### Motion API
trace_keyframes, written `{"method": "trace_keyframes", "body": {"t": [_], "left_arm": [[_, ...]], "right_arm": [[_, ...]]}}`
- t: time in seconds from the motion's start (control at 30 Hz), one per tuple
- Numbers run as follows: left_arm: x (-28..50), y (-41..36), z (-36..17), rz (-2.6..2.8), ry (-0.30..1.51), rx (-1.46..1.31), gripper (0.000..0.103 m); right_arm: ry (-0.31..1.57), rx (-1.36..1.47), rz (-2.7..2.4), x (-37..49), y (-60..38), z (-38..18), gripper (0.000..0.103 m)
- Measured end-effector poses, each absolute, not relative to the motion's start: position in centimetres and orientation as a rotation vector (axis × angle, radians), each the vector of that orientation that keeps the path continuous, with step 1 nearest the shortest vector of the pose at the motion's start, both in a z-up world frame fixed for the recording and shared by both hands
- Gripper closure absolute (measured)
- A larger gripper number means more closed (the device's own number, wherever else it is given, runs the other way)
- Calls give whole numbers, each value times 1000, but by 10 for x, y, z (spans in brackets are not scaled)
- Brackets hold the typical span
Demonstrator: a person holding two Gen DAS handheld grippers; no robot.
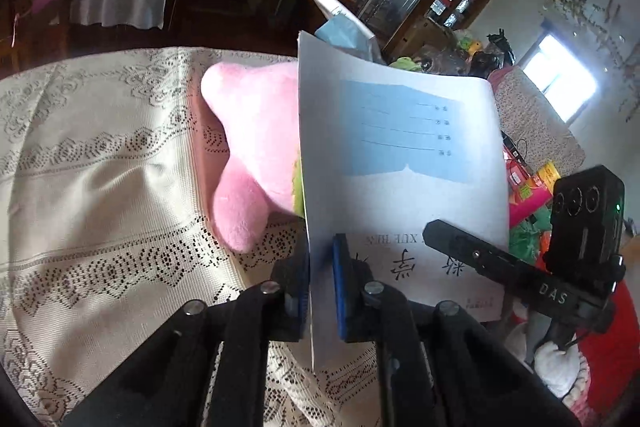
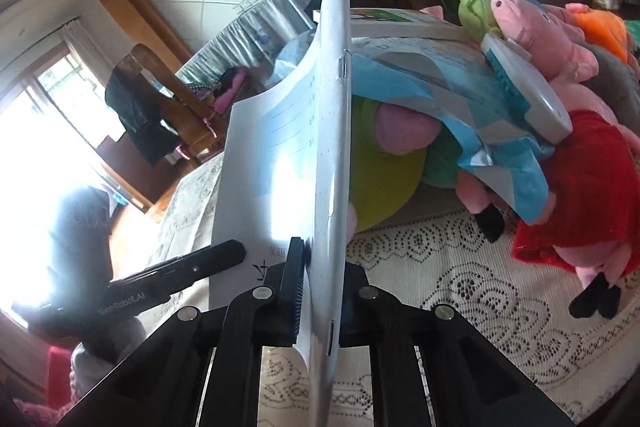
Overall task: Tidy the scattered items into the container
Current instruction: 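Lift the white exercise book off the toy pile with both grippers, then carry the book over the blue bin and open both grippers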
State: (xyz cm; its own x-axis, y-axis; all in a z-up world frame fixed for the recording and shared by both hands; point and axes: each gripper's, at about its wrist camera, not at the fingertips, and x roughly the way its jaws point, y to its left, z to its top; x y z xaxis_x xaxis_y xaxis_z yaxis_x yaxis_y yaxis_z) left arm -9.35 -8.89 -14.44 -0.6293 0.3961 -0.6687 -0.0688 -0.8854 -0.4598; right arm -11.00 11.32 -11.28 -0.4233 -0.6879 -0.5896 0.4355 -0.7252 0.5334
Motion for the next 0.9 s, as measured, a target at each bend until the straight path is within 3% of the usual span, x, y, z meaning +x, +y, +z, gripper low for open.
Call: {"method": "trace_keyframes", "body": {"t": [0.03,0.47,0.9], "left_arm": [[-89,-89,-140,2561,-569,-1178,93],[2,-144,-67,2833,-442,-1122,93],[180,-320,-71,3237,-688,-1275,93]], "right_arm": [[-401,1075,-2149,-107,112,-109,97],[-418,970,-1944,-70,47,-74,97],[-176,999,-1509,27,-192,-93,97]]}}
